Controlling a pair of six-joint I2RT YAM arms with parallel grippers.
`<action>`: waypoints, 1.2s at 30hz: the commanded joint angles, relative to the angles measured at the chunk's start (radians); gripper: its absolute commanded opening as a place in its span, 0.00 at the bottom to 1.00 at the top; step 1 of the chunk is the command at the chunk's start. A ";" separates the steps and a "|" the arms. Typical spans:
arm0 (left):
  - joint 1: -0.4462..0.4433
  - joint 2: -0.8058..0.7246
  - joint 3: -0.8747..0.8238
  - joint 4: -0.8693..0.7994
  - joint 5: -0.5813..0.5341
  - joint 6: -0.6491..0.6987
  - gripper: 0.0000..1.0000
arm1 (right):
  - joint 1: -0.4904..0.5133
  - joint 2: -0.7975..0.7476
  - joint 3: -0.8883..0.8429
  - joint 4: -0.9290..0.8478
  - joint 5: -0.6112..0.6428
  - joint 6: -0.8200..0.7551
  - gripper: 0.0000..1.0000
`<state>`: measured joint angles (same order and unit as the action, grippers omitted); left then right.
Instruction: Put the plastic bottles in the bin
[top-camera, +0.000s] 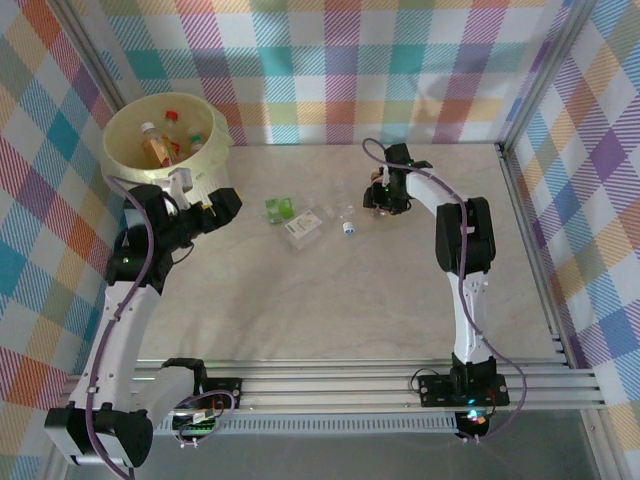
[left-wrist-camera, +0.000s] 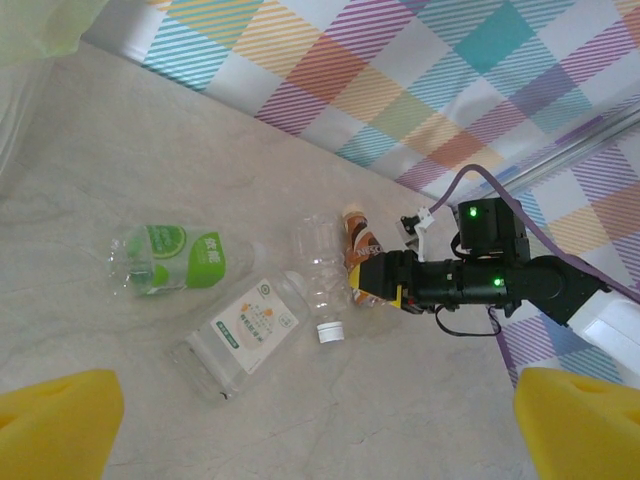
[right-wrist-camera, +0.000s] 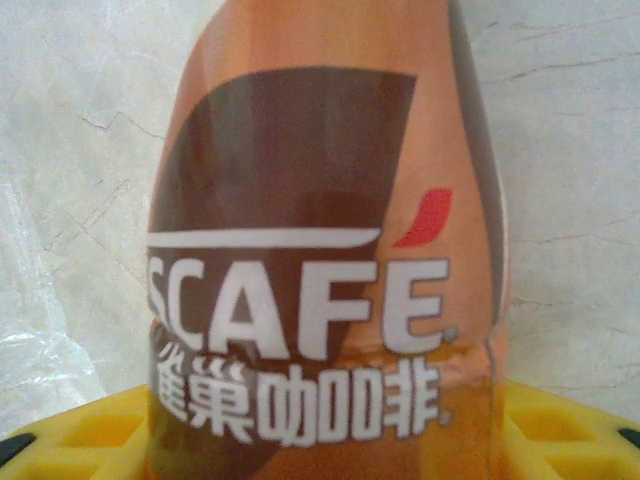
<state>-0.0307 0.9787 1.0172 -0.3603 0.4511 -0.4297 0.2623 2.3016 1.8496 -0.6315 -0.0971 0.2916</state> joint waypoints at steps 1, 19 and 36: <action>-0.003 0.000 -0.016 0.032 0.008 -0.010 1.00 | 0.004 -0.082 -0.036 0.027 -0.001 0.007 0.49; -0.095 0.068 -0.047 0.167 0.034 -0.104 1.00 | 0.006 -0.592 -0.623 0.347 -0.095 0.092 0.43; -0.325 0.296 -0.009 0.402 -0.020 -0.275 1.00 | 0.177 -0.861 -0.806 0.516 -0.312 0.020 0.41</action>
<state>-0.3225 1.2434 0.9833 -0.0444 0.4534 -0.6418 0.4046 1.4704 1.0576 -0.1860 -0.3248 0.3500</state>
